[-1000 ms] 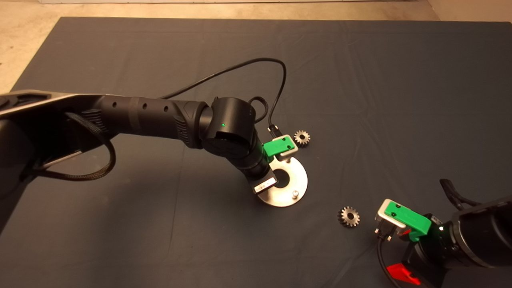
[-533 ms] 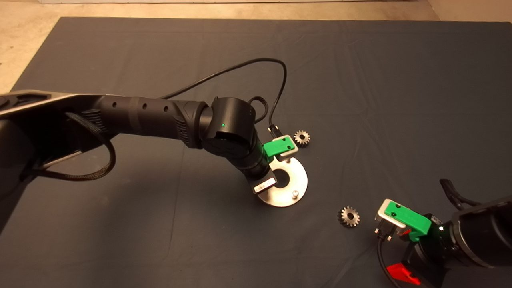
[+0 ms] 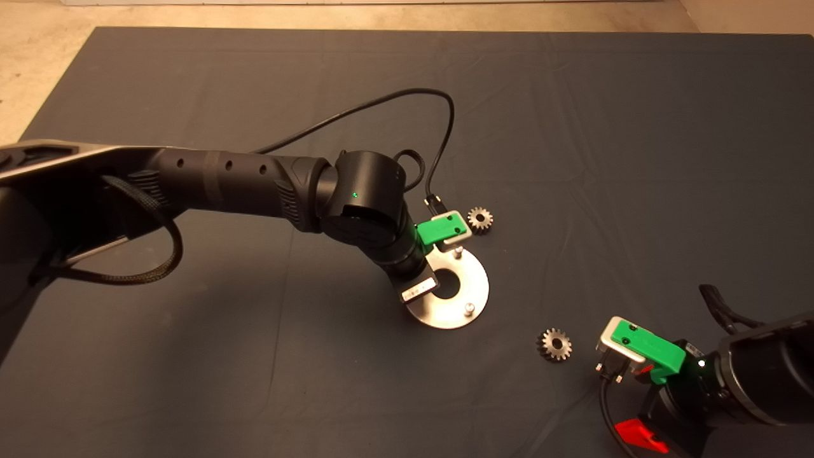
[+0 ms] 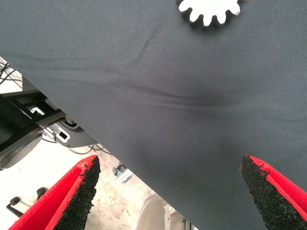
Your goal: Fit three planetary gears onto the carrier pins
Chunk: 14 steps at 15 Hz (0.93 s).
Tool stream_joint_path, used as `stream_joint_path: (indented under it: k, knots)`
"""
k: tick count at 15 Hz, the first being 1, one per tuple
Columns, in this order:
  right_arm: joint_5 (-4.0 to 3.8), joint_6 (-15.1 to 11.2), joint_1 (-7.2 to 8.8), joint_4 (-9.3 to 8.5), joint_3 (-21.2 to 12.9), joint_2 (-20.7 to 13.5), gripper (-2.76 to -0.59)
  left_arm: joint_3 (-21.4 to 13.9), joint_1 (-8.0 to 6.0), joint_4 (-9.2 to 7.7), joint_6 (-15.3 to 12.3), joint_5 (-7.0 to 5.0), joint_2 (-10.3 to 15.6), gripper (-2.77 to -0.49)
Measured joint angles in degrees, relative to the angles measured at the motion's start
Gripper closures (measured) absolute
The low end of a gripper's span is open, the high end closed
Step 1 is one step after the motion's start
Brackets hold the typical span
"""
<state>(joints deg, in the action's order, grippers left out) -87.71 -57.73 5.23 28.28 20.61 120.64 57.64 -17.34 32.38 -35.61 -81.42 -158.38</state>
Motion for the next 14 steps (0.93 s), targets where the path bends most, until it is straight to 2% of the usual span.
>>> stream_joint_path:
  k: [7,8,11,14]
  knots:
    - [0.0,0.0,0.0,0.0,0.0,0.0,-2.18,0.2,-0.13,-0.46,0.1,-0.08,0.1,-0.6]
    - [0.0,0.0,0.0,0.0,0.0,0.0,-2.18,0.2,-0.16,-0.71,0.1,-0.08,0.1,-0.6]
    - [0.0,0.0,0.0,0.0,0.0,0.0,-2.18,0.2,-0.13,-2.84,0.1,-0.02,0.1,-0.6]
    - [0.0,0.0,0.02,0.0,0.0,0.0,-2.18,0.2,-0.13,-3.25,0.0,-0.02,0.1,-0.6]
